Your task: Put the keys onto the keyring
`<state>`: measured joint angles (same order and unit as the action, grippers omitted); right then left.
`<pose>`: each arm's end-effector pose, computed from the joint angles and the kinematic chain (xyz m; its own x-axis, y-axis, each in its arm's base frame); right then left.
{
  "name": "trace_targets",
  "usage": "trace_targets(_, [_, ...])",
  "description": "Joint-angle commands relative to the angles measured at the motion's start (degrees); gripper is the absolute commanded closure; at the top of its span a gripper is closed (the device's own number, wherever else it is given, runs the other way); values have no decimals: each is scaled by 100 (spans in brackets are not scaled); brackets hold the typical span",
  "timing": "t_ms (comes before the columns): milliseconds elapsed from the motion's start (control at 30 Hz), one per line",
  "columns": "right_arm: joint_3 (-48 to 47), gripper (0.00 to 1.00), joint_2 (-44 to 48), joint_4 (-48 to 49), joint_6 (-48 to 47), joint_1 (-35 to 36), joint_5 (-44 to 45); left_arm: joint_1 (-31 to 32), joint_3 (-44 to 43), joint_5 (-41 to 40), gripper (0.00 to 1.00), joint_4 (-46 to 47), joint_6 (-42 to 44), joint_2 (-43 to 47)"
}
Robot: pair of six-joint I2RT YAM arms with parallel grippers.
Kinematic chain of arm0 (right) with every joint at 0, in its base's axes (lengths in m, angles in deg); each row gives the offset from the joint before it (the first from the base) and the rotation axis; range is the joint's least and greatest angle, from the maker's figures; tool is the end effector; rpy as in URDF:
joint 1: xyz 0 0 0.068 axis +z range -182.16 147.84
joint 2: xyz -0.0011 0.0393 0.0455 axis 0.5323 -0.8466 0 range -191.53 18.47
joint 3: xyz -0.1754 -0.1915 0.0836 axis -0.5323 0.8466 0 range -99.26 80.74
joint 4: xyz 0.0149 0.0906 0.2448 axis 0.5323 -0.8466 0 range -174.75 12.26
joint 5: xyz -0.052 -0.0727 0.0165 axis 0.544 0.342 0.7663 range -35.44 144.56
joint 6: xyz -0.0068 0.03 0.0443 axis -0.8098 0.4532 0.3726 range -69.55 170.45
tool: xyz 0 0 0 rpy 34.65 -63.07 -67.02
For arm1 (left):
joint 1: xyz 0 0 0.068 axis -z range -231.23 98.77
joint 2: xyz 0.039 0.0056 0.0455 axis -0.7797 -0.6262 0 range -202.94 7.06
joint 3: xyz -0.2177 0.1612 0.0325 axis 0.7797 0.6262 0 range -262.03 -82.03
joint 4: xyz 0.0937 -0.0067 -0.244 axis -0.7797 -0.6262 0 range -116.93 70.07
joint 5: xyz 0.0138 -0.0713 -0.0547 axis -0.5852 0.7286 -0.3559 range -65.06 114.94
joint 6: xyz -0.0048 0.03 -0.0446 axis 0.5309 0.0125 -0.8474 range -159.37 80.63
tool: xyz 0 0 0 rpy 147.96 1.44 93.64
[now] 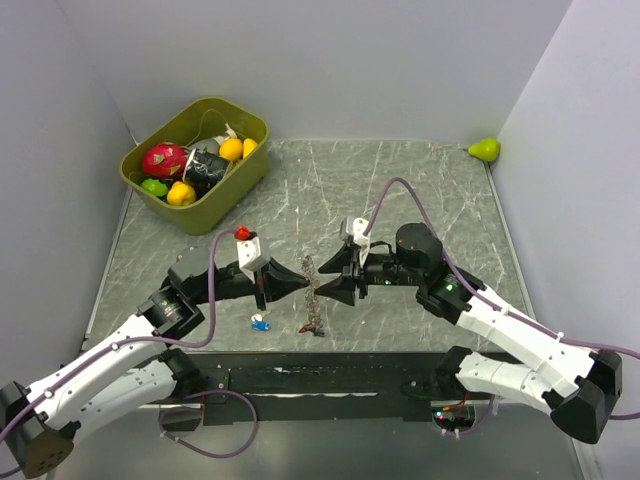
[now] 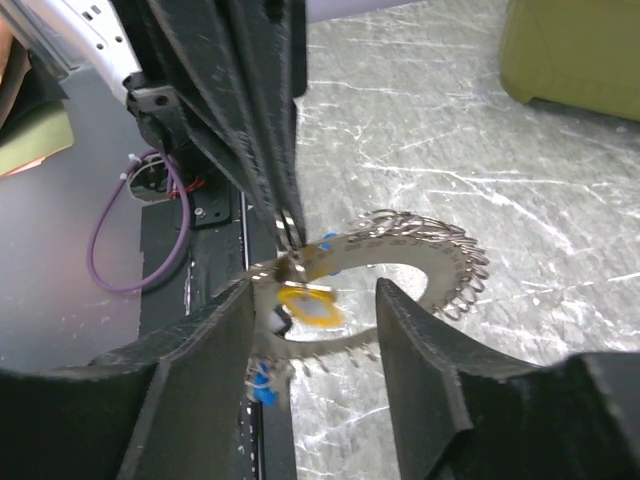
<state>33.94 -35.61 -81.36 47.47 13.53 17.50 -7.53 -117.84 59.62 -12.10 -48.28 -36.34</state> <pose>0.1357 0.1697 0.3365 -0.0806 -0.1420 -0.9866 -0.9900 0.1267 0.0626 0.1179 -0.1405 0.3225 -0.1485 -0.0342 -0.9883 0.9682 0.1985 -0.1524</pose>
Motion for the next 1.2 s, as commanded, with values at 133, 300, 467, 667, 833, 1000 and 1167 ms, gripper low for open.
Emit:
trace_targets(133, [49,52,-67,344,158,-43,129,16,-13,303,99,640,-41,227])
trace_targets(300, [119,68,-32,581,246,-60,94,16,-5,426,99,649,-41,200])
trace_targets(467, [146,85,-23,643,246,-87,-73,24,-5,487,99,605,12,226])
trace_targets(667, [216,100,-49,617,158,-78,-380,24,4,409,99,526,91,340])
trace_targets(833, [321,100,-67,538,79,-78,-548,24,-22,373,99,429,152,464])
trace_targets(1000, [400,100,-50,406,-18,-78,-636,16,-57,364,99,342,214,560])
trace_targets(1167, [427,100,3,249,-53,-78,-584,24,-93,426,99,227,258,595])
